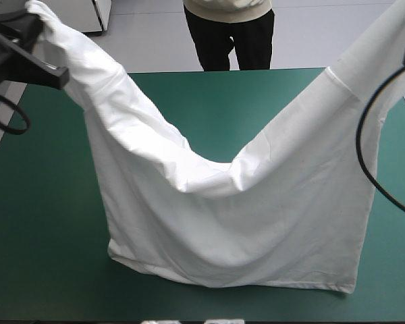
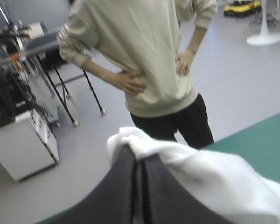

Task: Fold the cloth

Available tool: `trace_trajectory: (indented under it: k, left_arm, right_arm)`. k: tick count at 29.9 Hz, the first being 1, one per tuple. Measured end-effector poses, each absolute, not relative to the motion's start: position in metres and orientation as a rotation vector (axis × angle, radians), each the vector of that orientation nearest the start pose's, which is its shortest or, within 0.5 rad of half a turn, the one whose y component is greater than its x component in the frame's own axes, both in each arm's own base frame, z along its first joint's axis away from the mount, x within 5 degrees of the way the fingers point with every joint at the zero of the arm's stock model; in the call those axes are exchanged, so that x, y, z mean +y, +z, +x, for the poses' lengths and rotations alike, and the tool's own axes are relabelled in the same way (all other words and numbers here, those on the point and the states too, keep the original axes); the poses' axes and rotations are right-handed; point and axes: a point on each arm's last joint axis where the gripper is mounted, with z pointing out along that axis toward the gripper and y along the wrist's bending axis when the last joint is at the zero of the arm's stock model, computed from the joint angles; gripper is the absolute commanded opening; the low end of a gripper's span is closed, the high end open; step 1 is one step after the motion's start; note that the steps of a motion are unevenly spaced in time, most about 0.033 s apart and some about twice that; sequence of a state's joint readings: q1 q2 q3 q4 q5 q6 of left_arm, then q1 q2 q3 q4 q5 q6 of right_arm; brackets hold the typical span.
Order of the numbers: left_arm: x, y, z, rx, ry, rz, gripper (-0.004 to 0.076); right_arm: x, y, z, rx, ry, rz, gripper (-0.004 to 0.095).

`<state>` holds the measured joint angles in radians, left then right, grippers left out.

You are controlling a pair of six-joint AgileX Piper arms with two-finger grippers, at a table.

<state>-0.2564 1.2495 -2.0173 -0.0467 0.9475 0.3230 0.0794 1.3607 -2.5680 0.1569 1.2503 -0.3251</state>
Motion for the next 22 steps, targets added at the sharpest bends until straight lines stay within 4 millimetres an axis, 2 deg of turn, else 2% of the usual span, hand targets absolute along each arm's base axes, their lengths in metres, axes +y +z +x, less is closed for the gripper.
trace_trajectory:
  k: [3, 7, 10, 15, 18, 21, 22]
  left_arm:
    - [-0.06, 0.565, 0.216, 1.709, -0.006, 0.507, -0.0009]
    - [-0.072, 0.524, 0.263, 1.808, -0.01, 0.525, -0.0009]
    - [-0.081, 0.497, 0.299, 1.838, -0.01, 0.527, -0.0009]
    - [-0.094, 0.463, 0.357, 1.776, 0.026, 0.513, -0.0009]
    - [-0.101, 0.441, 0.383, 1.772, 0.031, 0.513, -0.0009]
    - [-0.107, 0.413, 0.406, 1.82, 0.031, 0.527, -0.0009]
    - [-0.109, 0.399, 0.415, 1.849, 0.031, 0.535, -0.0009]
  right_arm:
    - [0.026, 0.636, 0.162, 1.622, -0.029, -0.401, -0.0015]
    - [0.031, 0.591, 0.23, 1.836, -0.006, -0.425, -0.0017]
    - [0.034, 0.561, 0.274, 1.914, 0.003, -0.424, -0.0017]
    - [0.037, 0.529, 0.325, 1.933, 0.003, -0.409, -0.0017]
    - [0.039, 0.51, 0.355, 1.941, -0.004, -0.413, -0.0017]
    - [0.041, 0.483, 0.384, 2.005, 0.007, -0.424, -0.0016]
    - [0.043, 0.468, 0.397, 2.043, 0.015, -0.429, -0.0012]
